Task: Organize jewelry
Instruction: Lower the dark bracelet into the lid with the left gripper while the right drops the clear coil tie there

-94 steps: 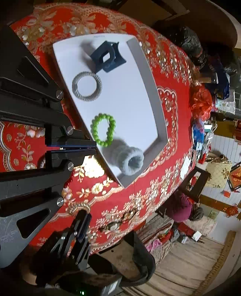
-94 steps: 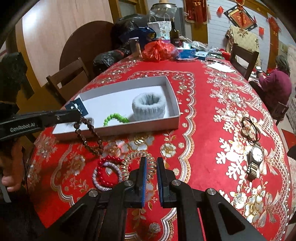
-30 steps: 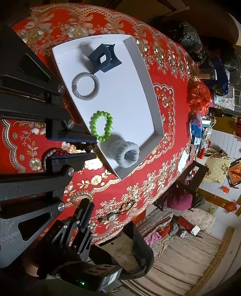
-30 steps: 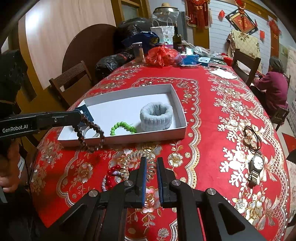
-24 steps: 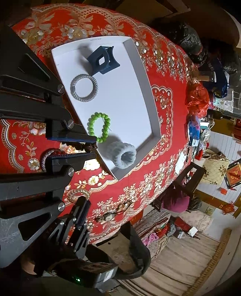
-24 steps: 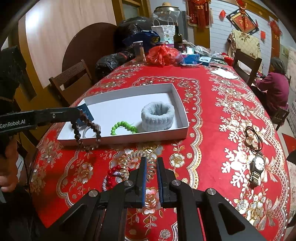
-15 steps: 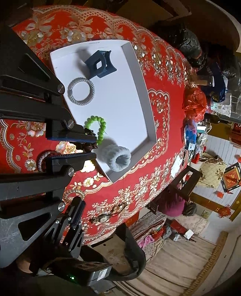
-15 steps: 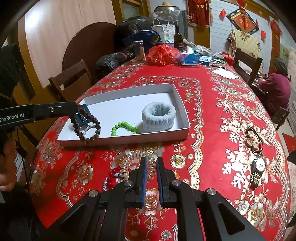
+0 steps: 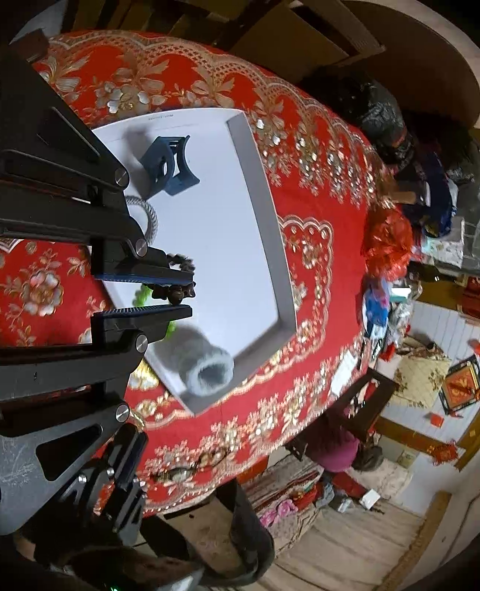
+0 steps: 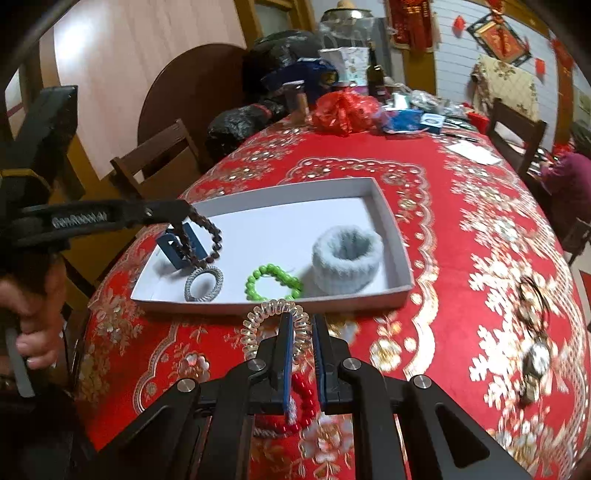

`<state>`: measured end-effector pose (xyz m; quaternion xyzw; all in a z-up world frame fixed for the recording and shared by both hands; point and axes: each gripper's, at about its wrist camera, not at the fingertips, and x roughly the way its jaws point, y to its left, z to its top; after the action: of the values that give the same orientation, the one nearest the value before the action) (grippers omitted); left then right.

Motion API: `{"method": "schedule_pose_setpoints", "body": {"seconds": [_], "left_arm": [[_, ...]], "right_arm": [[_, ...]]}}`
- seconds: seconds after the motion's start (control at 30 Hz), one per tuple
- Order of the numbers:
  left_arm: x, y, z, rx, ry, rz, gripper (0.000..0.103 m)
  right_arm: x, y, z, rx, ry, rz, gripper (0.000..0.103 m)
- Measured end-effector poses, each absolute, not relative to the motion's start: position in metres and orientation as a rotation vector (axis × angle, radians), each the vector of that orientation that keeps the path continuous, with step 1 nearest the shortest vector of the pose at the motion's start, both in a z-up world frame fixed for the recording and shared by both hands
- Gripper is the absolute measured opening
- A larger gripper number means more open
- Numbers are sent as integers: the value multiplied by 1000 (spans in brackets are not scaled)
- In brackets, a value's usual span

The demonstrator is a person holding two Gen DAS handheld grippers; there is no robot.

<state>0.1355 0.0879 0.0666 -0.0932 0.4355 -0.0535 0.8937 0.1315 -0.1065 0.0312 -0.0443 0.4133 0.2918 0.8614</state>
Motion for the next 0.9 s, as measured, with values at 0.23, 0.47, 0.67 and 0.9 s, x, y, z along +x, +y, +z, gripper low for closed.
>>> {"method": "schedule_pose_setpoints", "body": {"seconds": [0.23, 0.47, 0.67, 0.9], "left_arm": [[157, 101, 68, -228, 900, -98, 9], [192, 108, 58, -235, 873, -72, 9], [209, 117, 37, -264, 875, -60, 9], [223, 136, 22, -288, 928, -8, 10]], "right_arm": [[170, -75, 45, -125, 878, 664, 9], [216, -45, 21, -50, 917, 660, 9], [255, -27, -4, -33, 974, 619, 9], [273, -21, -19, -32, 1022, 623, 9]]}}
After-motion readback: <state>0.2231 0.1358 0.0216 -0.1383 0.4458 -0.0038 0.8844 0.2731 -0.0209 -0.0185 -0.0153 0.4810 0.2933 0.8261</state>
